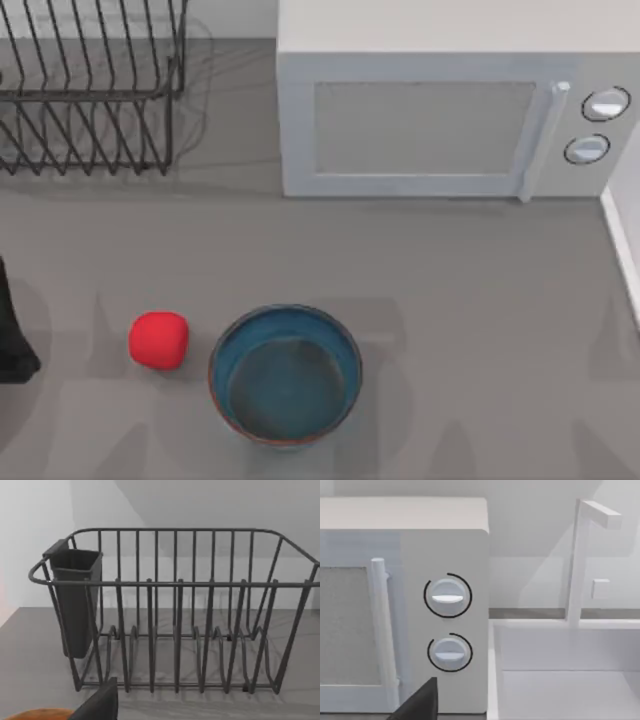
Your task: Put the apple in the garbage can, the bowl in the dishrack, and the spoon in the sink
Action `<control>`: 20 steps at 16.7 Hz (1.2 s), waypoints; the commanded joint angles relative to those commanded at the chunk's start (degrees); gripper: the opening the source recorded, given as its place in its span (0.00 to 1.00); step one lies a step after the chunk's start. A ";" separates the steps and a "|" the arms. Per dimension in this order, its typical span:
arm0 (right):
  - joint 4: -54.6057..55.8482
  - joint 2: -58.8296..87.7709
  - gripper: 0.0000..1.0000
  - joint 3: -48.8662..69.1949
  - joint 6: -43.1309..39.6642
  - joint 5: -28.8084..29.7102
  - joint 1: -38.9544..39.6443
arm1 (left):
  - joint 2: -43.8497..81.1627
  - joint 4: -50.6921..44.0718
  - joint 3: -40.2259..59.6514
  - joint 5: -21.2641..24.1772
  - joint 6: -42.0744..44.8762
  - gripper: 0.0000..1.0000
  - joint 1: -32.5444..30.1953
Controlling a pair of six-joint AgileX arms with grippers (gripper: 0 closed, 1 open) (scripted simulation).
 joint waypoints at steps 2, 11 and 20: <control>0.00 0.00 1.00 0.00 0.00 0.00 0.00 | 0.00 0.00 0.00 0.00 0.00 1.00 0.00; 0.00 0.00 1.00 0.00 0.00 0.00 0.00 | 26.76 -20.43 23.81 0.98 -3.99 1.00 -5.01; 0.00 0.00 1.00 0.00 0.00 0.00 0.00 | 85.11 -58.74 65.85 1.98 -10.71 1.00 -13.80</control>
